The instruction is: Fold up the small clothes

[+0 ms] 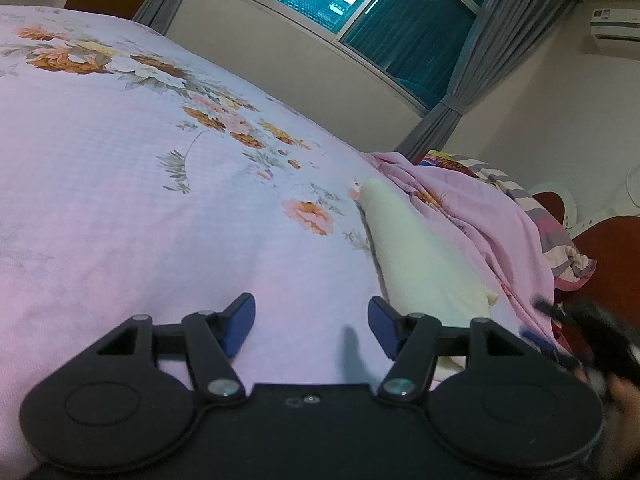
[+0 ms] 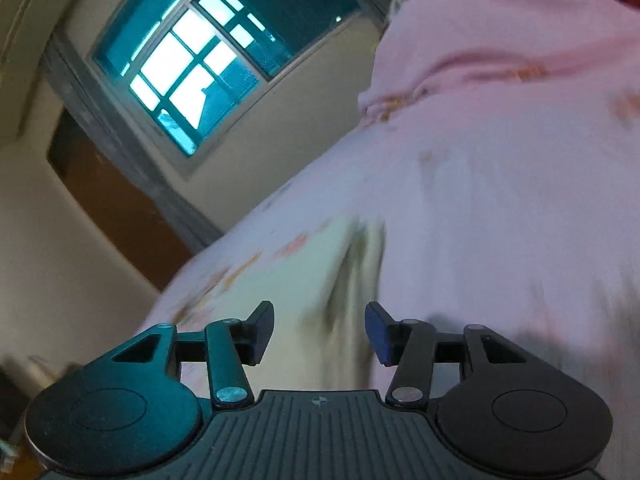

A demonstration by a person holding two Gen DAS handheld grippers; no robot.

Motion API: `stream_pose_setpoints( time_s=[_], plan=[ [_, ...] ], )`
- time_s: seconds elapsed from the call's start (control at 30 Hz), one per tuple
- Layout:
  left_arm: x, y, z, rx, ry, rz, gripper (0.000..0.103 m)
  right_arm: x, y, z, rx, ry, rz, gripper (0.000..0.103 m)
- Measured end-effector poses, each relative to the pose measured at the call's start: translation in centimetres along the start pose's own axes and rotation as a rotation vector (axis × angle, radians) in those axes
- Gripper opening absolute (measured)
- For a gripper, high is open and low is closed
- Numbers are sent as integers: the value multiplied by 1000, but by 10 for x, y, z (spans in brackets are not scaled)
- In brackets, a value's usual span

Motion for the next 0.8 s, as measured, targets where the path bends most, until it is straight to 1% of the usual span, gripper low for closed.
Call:
stream_pose_setpoints(
  time_s=[0.07,0.1,0.17,0.23,0.27,0.33,0.43,0.47,0.5,0.53,0.6,0.67,0.73,0.77,0.8],
  plan=[
    [-1,0,0,1,5,-6,62,-6,27,-28,4,-22,64,50],
    [-1,-1,-1,3,5,-9,62,-7,40,-36,-16,-36,104,50],
    [2,-1,-7,7,-17,3,62,-9,50,-41,-32,-51,153,50],
    [3,0,-16,28,-60,17,62,-9,57,-36,-46,-47,191,50],
    [1,1,-21,31,-64,12,62,-9,59,-33,-55,-51,225,50],
    [-4,2,-27,29,-52,-7,62,-6,58,-20,-63,-57,265,50],
    [-6,2,-25,21,-49,-8,62,2,51,-2,-85,-23,317,50],
    [-5,3,-24,20,-53,2,63,-1,53,-1,-84,-13,318,44],
    [-4,3,-23,20,-55,10,63,-6,53,-2,-79,2,298,21],
    [-3,4,-22,20,-56,16,63,-9,52,0,-81,31,263,7],
    [-3,3,-21,20,-53,16,63,-13,52,1,-80,58,218,6],
    [-5,3,-22,23,-44,8,63,-21,47,-12,-6,37,160,6],
    [-6,4,-22,25,-40,5,63,-25,47,-23,23,33,146,6],
    [-5,4,-22,26,-42,8,63,-24,51,-23,16,31,142,6],
    [-5,4,-22,26,-43,11,63,-20,55,-18,2,58,131,6]
  ],
)
Point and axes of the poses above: each gripper's, at about its wrist camera, not at the fingertips, and z roughly the way its jaws point, x to its right, y to its underside, the point moved 2 cm from there along z, roughly the way its jaws point, and after that the axes turned 5 degrees about -z, right-handed, at the moved point
